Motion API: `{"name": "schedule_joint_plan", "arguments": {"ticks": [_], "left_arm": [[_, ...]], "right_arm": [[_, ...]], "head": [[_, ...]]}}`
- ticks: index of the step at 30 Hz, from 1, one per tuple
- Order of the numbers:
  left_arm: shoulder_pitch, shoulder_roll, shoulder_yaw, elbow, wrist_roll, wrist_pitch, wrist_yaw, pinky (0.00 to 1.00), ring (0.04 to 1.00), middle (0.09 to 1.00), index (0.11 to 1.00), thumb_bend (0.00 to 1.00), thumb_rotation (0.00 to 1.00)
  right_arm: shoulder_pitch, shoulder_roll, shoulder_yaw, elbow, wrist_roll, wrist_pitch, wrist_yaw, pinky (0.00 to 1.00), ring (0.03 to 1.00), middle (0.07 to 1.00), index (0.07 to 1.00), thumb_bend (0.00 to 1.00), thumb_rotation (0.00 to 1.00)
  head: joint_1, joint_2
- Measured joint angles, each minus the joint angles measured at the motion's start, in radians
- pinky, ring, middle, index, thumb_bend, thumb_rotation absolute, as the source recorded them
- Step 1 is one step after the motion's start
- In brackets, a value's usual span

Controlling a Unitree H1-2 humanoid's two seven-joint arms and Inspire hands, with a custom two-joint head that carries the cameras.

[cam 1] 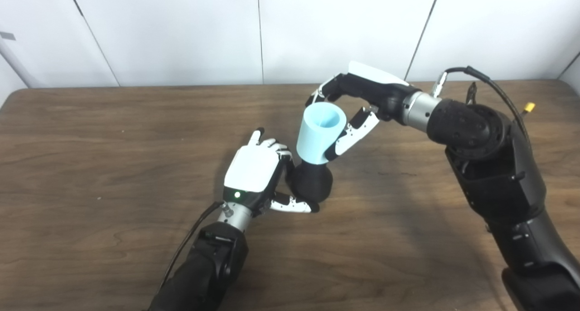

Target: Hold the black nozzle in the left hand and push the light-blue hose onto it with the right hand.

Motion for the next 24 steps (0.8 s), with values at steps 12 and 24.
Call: {"name": "schedule_joint_plan", "arguments": {"ticks": [12, 24], "left_arm": [[0.001, -0.003, -0.003, 0.000, 0.005, 0.001, 0.000, 1.00, 0.853, 0.770, 0.479, 0.53, 0.06], [0.000, -0.007, -0.005, 0.000, 0.004, 0.001, 0.000, 1.00, 0.850, 0.773, 0.479, 0.53, 0.06]], "right_arm": [[-0.024, 0.009, 0.015, -0.005, -0.081, 0.001, 0.097, 0.76, 0.815, 0.759, 0.483, 0.53, 0.15], [-0.035, -0.014, 0.043, -0.022, -0.097, 0.001, 0.121, 0.81, 0.855, 0.774, 0.489, 0.52, 0.15]], "head": [[0.000, 0.008], [0.002, 0.006]]}}
